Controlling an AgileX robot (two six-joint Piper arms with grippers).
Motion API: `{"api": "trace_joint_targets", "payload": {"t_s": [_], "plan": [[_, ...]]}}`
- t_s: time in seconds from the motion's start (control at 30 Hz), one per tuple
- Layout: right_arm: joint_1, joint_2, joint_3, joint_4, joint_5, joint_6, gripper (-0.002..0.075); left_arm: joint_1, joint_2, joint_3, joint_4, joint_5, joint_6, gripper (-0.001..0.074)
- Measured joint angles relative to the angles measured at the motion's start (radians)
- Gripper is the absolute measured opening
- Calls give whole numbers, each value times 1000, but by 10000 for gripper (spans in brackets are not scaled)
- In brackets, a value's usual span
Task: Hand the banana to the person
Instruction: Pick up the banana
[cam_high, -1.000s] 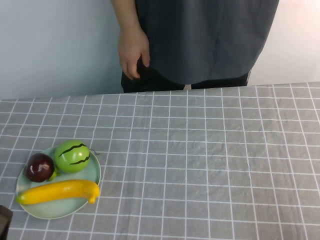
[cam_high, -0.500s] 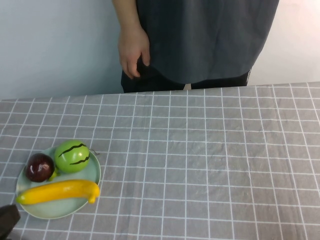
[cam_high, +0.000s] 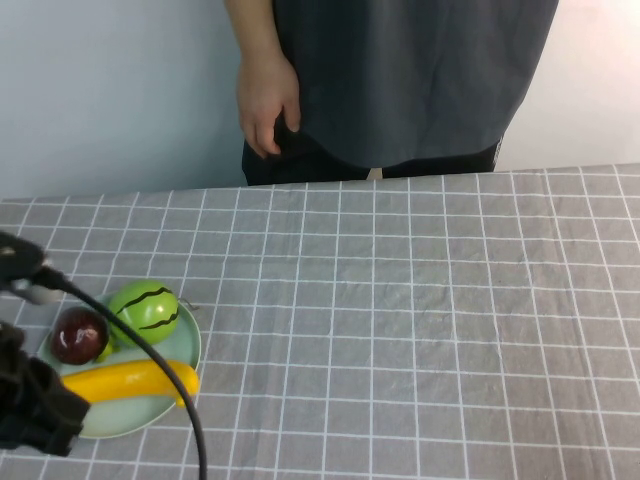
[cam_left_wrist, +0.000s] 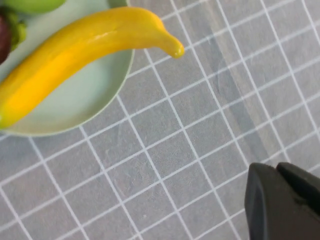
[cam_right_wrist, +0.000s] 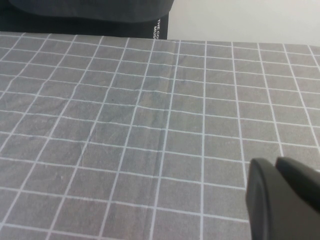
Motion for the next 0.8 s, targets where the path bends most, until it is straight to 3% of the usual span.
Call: {"api": "trace_joint_targets", "payload": {"t_s": [0.27, 0.8], "plan": [[0, 0, 0, 0, 0, 0, -6, 0, 171, -9, -25, -52, 276, -4], [0, 0, 0, 0, 0, 0, -6, 0, 335, -11, -7, -296, 631, -4]]}}
